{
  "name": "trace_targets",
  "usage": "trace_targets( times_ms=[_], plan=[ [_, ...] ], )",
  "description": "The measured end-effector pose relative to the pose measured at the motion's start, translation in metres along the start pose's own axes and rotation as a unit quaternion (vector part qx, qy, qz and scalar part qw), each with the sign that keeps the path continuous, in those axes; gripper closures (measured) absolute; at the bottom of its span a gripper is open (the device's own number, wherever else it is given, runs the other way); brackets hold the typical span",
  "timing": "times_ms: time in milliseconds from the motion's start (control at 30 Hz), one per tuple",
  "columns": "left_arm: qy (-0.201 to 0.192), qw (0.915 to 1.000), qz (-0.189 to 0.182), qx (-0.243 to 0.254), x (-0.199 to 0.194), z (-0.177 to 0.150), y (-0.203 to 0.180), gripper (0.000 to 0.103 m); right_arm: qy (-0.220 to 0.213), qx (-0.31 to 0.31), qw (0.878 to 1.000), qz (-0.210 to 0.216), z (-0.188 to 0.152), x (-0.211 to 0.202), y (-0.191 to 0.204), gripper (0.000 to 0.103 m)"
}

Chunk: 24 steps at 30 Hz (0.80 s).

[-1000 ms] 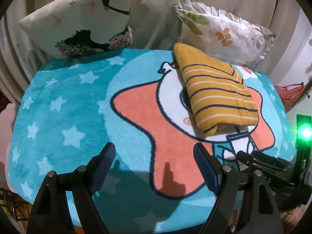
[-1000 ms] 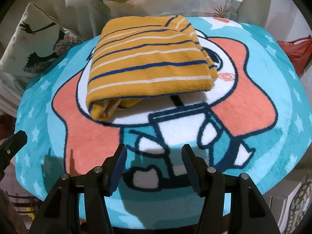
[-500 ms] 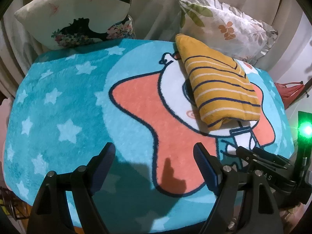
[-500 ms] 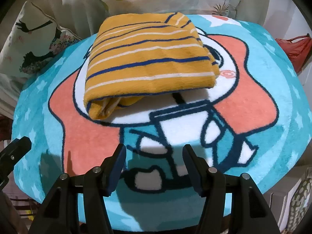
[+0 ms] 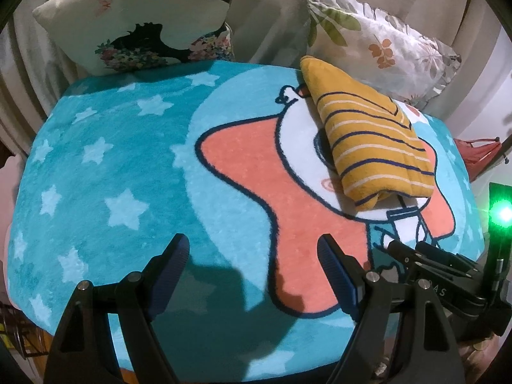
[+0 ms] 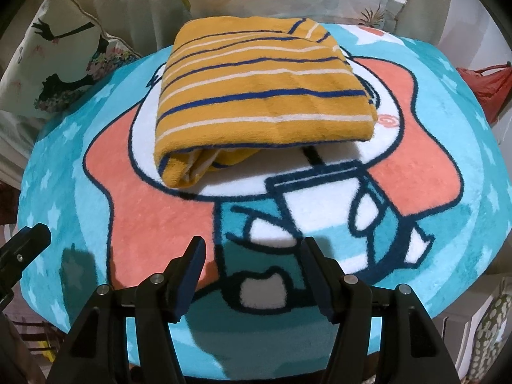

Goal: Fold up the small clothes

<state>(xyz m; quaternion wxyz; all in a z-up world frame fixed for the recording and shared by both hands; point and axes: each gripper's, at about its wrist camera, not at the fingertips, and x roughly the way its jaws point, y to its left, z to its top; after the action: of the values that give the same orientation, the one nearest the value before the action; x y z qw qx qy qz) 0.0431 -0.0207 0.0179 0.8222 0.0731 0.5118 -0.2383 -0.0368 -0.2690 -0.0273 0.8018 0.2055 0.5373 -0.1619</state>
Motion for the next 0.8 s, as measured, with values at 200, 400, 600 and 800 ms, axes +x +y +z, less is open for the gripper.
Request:
trace_targets(
  times_ms=[200,400,600,800],
  plan=[
    [0.000,1.0000,-0.003,-0.008,-0.001,-0.002,0.007,0.022,0.000,-0.005,1.000,-0.002,0.000,0.000,0.006,0.036],
    [-0.001,0.9999,-0.004,-0.014,-0.002,-0.004,0.009,0.022,-0.002,-0.007,1.000,-0.005,0.000,0.001,0.008,0.035],
    [-0.009,0.9996,0.007,-0.027,-0.004,-0.002,0.008,0.022,-0.001,-0.019,1.000,0.004,0.008,0.003,0.009,0.035],
    [-0.013,0.9989,0.019,-0.040,-0.005,0.000,-0.007,0.022,-0.010,-0.042,0.999,0.017,0.016,0.000,0.004,0.034]
  ],
)
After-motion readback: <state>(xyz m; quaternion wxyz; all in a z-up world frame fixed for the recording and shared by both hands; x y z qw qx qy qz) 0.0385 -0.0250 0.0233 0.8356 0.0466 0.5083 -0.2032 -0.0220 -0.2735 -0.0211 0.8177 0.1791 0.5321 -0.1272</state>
